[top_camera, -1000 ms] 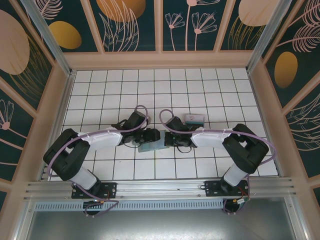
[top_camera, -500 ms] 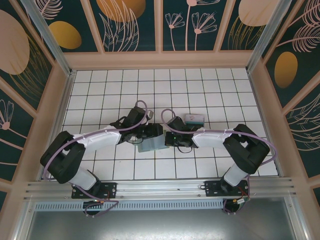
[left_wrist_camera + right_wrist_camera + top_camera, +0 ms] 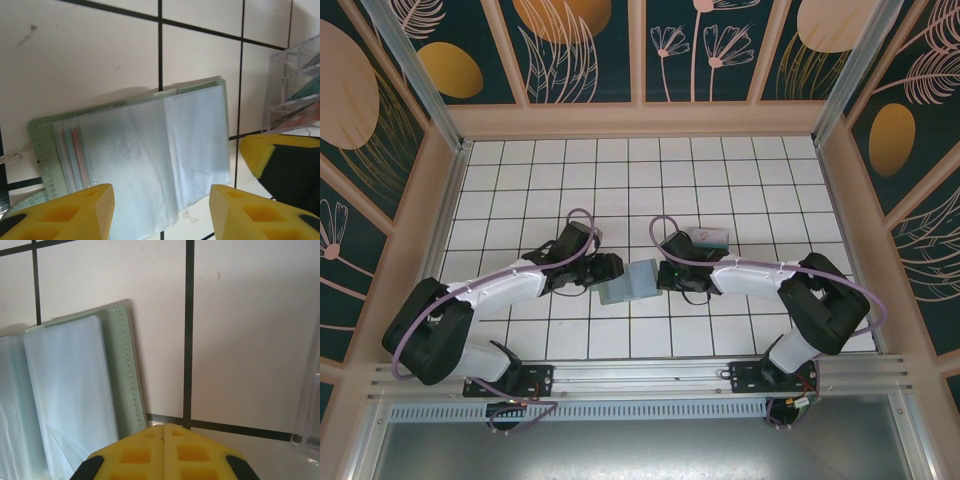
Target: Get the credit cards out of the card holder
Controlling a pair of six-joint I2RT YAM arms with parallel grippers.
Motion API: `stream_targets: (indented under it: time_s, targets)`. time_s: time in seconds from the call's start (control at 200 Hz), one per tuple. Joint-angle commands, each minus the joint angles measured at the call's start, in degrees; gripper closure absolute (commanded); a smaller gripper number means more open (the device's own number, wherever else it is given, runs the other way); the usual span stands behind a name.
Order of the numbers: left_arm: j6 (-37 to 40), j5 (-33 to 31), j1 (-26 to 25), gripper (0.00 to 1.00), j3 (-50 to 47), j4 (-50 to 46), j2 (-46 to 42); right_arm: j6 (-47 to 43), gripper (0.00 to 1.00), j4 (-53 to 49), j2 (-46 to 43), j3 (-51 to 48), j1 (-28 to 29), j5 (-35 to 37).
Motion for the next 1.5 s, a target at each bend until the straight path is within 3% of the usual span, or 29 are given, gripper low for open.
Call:
stream_targets:
  time_s: [0.0, 0.345, 0.701, 1.496]
  targets:
    - [0.74, 0.52, 0.02, 0.46, -0.58, 0.03, 1.02, -0.91, 1.0, -0.24, -0.11, -1.23, -0.55, -0.8]
    - [0.59, 2.42, 0.01, 0.46, -1.3, 1.5, 3.21, -0.62, 1.0, 3.48, 4.68, -0.85, 0.5, -4.36]
    - [1.1, 0.47, 0.04, 0.47, -0.99, -1.11, 3.82, -0.48, 1.0, 3.5, 4.61, -0.95, 0.66, -4.27]
    - [0.56, 3.72, -2.6, 0.42, 2.21, 3.41, 8.1, -0.21, 1.0, 3.44, 4.96, -0.61, 1.12, -4.02]
